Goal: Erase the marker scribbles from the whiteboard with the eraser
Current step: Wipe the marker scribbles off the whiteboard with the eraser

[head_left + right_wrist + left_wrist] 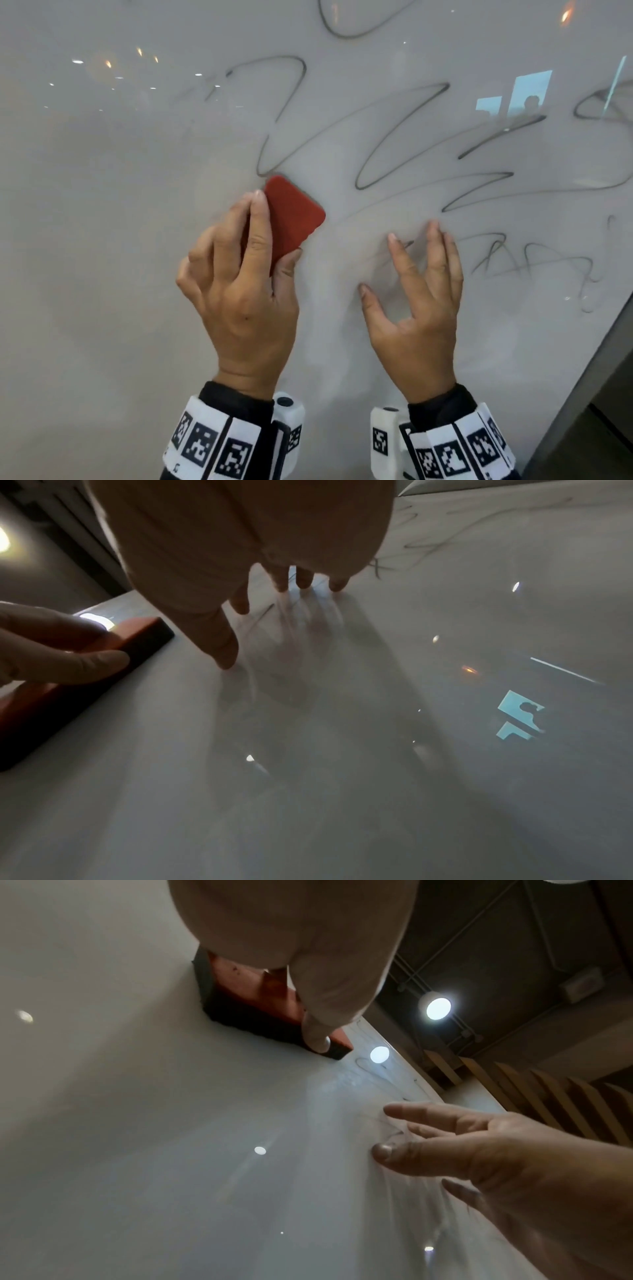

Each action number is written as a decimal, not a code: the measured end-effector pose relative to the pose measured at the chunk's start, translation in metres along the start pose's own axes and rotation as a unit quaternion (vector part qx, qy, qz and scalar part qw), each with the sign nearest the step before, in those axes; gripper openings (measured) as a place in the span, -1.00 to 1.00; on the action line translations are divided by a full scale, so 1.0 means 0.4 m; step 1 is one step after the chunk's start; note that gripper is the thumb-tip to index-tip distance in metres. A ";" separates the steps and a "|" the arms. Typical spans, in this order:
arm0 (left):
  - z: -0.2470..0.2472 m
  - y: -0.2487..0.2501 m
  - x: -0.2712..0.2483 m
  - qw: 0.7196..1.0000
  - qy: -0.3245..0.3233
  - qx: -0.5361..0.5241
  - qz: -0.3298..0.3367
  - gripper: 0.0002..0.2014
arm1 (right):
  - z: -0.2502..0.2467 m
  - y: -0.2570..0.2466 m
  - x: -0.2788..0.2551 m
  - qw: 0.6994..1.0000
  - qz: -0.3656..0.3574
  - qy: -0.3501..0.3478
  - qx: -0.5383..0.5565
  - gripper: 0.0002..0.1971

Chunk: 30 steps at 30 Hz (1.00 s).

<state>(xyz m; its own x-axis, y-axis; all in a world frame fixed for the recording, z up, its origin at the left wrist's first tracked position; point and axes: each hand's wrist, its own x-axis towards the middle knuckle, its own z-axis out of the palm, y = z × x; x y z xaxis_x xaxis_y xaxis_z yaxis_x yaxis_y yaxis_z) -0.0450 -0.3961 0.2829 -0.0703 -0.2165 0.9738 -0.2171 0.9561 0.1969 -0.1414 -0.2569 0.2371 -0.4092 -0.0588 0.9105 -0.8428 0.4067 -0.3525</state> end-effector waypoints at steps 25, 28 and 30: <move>0.005 -0.011 0.021 0.996 -0.024 0.021 0.085 -0.44 | -0.010 -0.056 0.067 0.998 -0.014 -0.054 -0.027 -0.23; 0.000 -0.024 0.030 0.995 -0.031 0.035 0.093 -0.42 | -0.008 -0.062 0.066 0.999 -0.002 -0.050 -0.022 -0.21; -0.005 -0.020 0.039 0.999 -0.007 0.031 0.040 -0.40 | -0.008 -0.064 0.065 0.998 0.003 -0.053 -0.020 -0.21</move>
<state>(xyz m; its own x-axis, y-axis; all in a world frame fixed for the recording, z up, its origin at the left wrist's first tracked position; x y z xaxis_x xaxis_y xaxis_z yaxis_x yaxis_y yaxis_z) -0.0425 -0.4065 0.2969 -0.1036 -0.1439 0.9842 -0.2705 0.9563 0.1113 -0.1294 -0.2659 0.2702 -0.4511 -0.1518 0.8795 -0.8267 0.4425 -0.3476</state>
